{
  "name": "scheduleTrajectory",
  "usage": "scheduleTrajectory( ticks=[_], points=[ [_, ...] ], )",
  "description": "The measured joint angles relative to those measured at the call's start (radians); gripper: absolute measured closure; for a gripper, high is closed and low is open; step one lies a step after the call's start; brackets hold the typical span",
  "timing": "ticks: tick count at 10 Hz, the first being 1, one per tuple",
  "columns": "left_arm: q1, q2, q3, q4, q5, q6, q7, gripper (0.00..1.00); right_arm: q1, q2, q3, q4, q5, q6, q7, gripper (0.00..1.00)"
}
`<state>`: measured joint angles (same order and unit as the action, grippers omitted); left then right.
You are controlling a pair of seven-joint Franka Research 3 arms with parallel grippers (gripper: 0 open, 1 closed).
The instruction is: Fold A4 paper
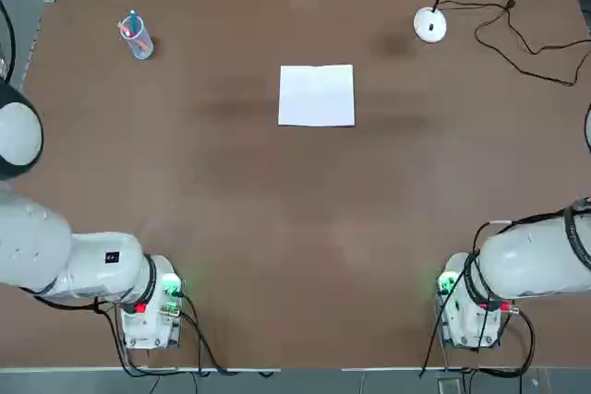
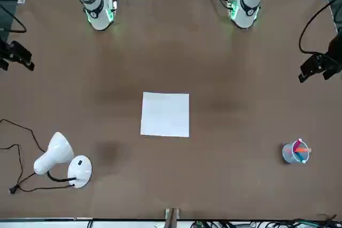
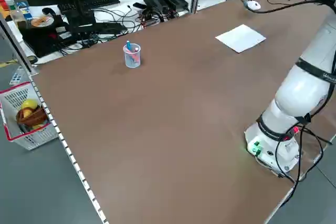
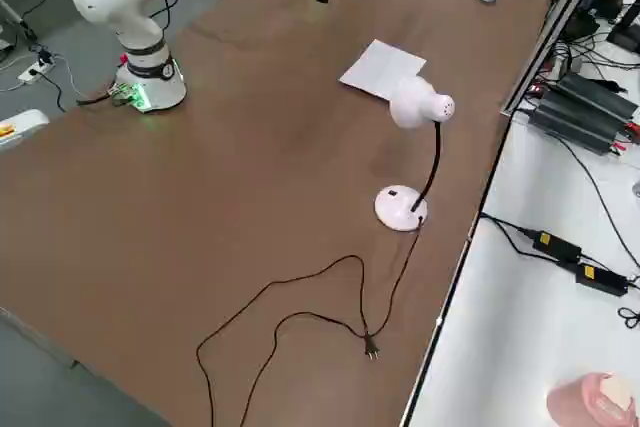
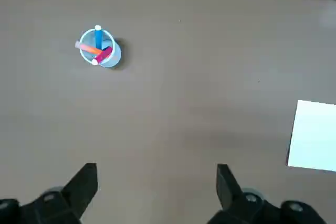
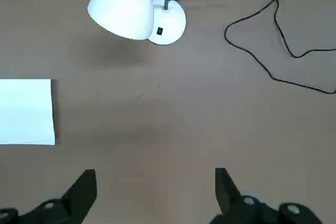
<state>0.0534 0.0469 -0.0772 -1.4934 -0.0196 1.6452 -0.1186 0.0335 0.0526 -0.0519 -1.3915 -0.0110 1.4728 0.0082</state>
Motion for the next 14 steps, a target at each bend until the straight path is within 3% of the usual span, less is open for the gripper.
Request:
scheduleTrajectory(
  ticks=[6,8,10,14],
  points=[
    [-0.001,0.0,-0.015,0.0,0.0,0.0,0.002,0.0,0.0,0.003,0.002,0.0,0.001,0.0,0.0,0.0],
    [-0.001,0.0,-0.025,0.0,-0.004,0.0,0.0,0.04,0.001,0.007,0.004,-0.034,0.013,0.018,0.0,0.0],
    [-0.003,0.004,-0.038,-0.002,-0.025,0.0,-0.025,0.18,0.011,0.003,0.029,-0.098,0.022,0.087,0.0,0.0],
    [-0.02,0.07,-0.08,-0.003,-0.165,0.036,-0.181,0.81,0.026,-0.058,0.122,-0.292,0.027,0.249,0.021,0.06]
  ],
)
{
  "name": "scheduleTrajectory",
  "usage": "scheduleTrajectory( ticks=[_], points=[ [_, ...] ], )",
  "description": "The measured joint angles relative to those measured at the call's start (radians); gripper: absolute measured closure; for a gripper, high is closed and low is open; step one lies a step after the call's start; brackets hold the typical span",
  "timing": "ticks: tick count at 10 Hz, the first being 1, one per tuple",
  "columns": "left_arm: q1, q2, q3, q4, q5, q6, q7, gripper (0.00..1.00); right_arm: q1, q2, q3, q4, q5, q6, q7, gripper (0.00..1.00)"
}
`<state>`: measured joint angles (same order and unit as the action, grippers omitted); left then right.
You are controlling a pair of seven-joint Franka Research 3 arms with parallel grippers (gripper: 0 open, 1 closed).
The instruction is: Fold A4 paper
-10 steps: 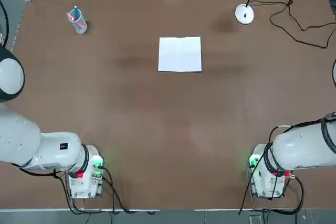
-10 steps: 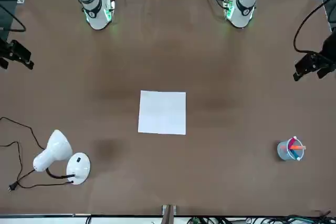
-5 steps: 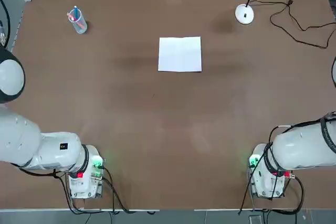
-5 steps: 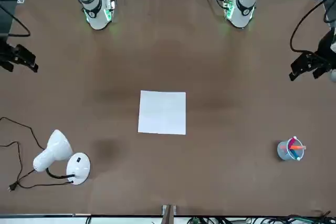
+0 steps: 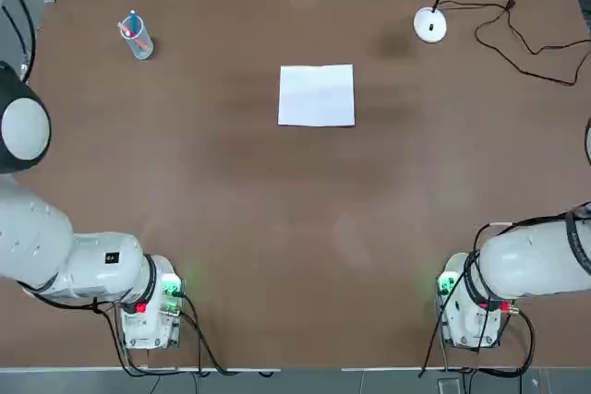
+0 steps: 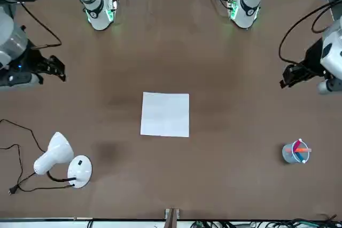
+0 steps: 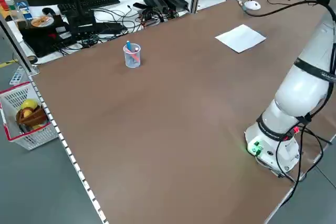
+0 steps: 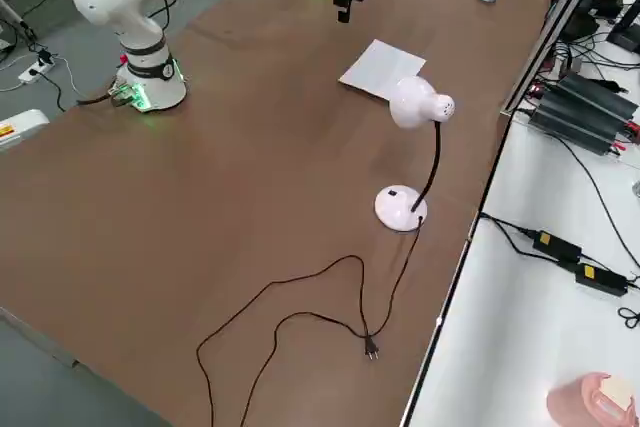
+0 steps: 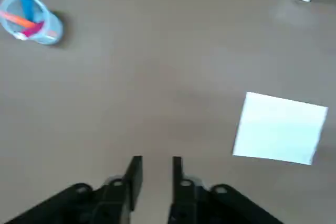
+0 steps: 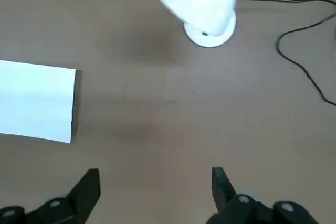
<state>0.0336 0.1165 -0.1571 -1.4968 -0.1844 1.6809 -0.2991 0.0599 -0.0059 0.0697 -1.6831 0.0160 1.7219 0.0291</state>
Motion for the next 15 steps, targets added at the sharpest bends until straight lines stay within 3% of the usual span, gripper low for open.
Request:
scheduleTrajectory(
  ticks=[1,2,4,8,12,14,15],
  points=[
    [-0.031,0.026,-0.024,-0.001,-0.001,0.043,-0.092,0.95,0.008,-0.017,0.022,-0.044,0.001,0.02,0.03,0.15],
    [-0.08,0.057,-0.041,-0.003,0.004,0.09,-0.188,0.99,0.029,-0.026,0.04,-0.072,0.01,0.031,0.08,0.3],
    [-0.196,0.129,-0.049,-0.005,0.078,0.177,-0.382,0.99,0.089,-0.03,0.054,-0.122,0.054,0.087,0.153,0.41],
    [-0.35,0.296,-0.05,-0.006,0.207,0.324,-0.656,0.99,0.088,-0.017,0.047,-0.264,0.158,0.259,0.161,0.55],
    [-0.423,0.418,-0.047,0.012,0.224,0.469,-0.755,0.99,0.088,0.063,0.045,-0.321,0.162,0.43,0.161,0.72],
    [-0.432,0.47,-0.047,0.018,0.226,0.545,-0.766,0.99,0.089,0.096,0.046,-0.353,0.162,0.487,0.161,0.85],
    [-0.432,0.496,-0.047,0.021,0.226,0.583,-0.766,0.99,0.089,0.113,0.046,-0.357,0.163,0.497,0.161,0.86]
  ],
)
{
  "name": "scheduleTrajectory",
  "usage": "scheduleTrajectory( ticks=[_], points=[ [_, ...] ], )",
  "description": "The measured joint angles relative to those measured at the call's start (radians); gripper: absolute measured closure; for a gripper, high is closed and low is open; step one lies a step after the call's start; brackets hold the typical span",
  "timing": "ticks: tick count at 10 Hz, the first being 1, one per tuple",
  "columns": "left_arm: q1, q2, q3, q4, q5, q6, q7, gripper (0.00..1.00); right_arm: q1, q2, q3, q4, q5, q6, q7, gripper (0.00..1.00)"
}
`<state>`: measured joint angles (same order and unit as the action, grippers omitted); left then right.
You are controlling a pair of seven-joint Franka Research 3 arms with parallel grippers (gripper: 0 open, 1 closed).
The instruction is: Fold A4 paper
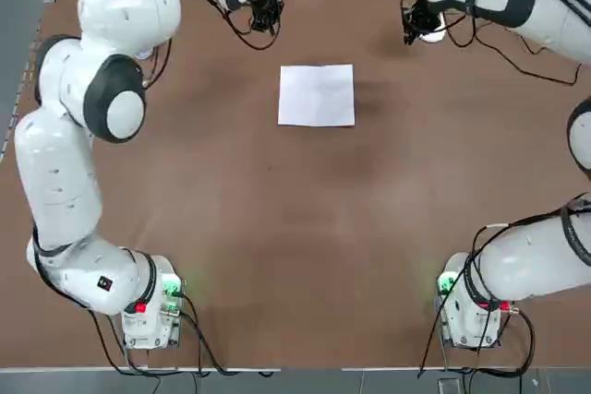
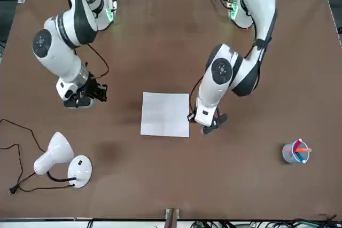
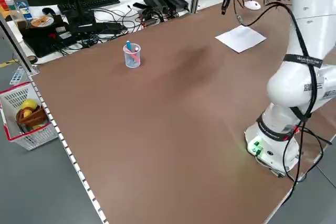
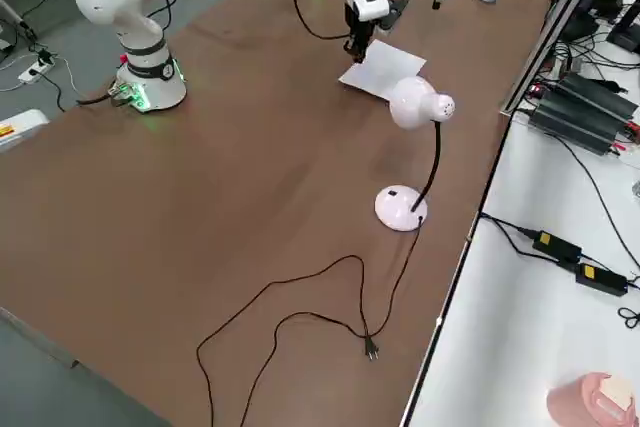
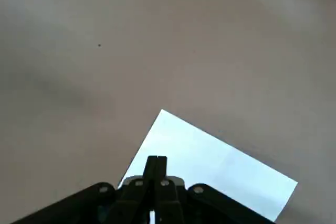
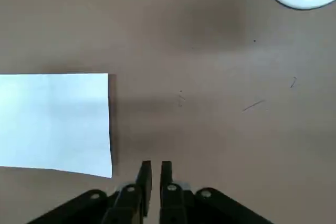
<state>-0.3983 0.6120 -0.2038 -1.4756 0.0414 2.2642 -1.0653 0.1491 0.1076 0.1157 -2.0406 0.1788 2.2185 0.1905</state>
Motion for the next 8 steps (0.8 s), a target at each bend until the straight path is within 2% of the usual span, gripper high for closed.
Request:
scheduleTrajectory(
  ticks=[3,8],
  points=[
    [-0.03,0.102,0.001,0.036,0.0,0.103,-0.015,0.99,0.011,0.072,0.003,-0.003,0.001,0.068,0.0,0.97],
    [-0.073,0.211,0.012,0.05,0.02,0.188,-0.043,0.99,0.055,0.233,0.005,-0.004,0.003,0.244,0.0,0.98]
  ],
)
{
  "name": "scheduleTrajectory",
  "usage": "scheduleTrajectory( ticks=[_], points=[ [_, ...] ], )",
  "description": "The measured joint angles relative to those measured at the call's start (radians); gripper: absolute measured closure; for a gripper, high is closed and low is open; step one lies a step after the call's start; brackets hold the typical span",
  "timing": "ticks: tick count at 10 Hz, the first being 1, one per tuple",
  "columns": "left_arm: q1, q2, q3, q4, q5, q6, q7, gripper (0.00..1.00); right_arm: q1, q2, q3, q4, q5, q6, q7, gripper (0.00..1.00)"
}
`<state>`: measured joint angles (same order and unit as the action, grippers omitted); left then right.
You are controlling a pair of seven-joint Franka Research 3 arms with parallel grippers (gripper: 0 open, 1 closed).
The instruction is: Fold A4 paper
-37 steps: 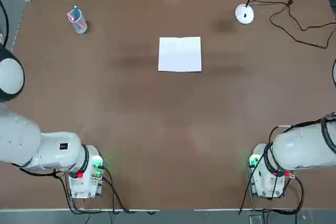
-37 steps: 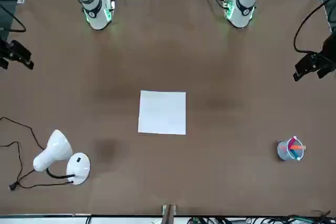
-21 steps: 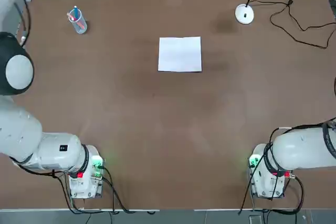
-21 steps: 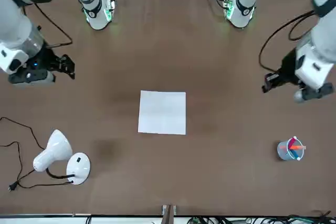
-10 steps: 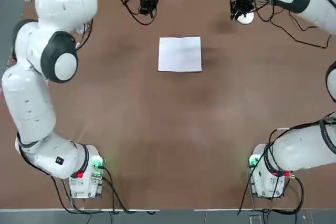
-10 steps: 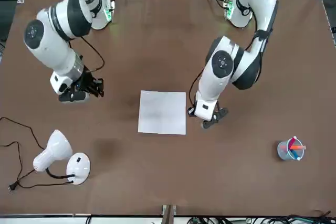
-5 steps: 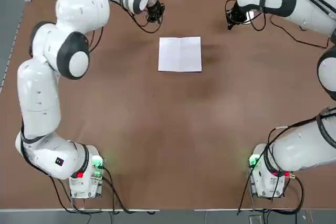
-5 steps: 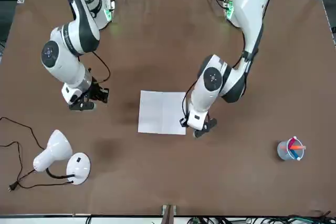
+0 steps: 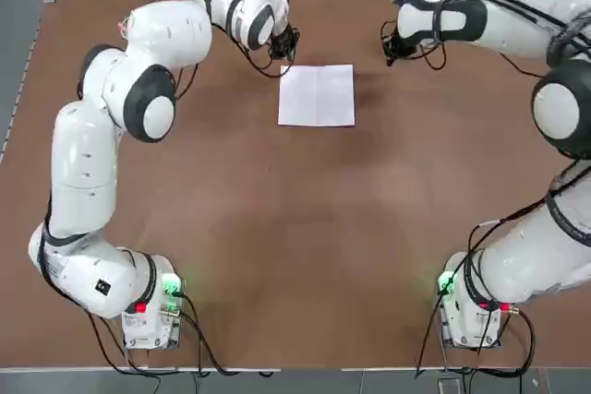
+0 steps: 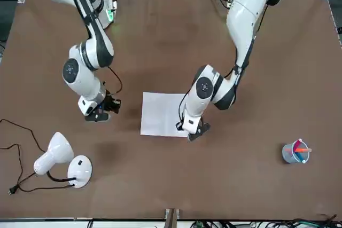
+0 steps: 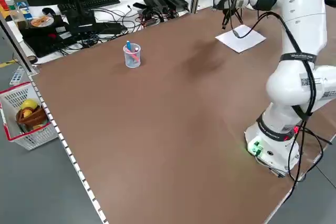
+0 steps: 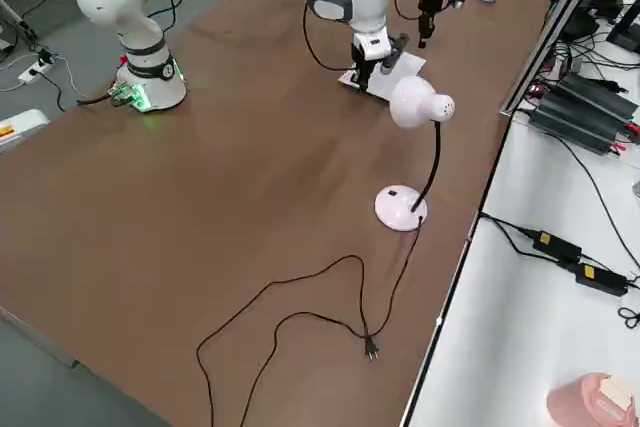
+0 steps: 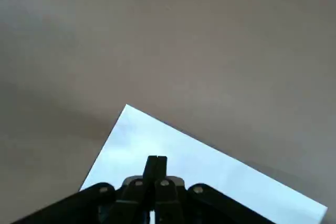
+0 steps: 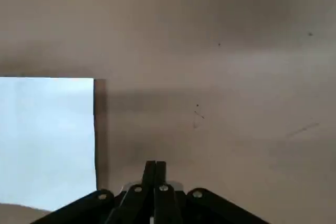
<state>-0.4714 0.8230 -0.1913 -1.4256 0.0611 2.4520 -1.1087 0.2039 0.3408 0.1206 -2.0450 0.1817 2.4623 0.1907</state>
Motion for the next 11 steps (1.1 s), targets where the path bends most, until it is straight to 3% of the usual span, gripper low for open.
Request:
scheduleTrajectory(
  ticks=[7,11],
  points=[
    [0.003,0.053,0.009,-0.012,0.075,-0.002,-0.001,0.99,0.037,0.075,0.004,0.016,0.071,0.016,0.0,0.98],
    [-0.009,0.067,0.008,-0.011,0.079,0.0,-0.006,0.99,0.08,0.165,0.005,0.068,0.153,0.041,-0.001,0.98]
  ],
)
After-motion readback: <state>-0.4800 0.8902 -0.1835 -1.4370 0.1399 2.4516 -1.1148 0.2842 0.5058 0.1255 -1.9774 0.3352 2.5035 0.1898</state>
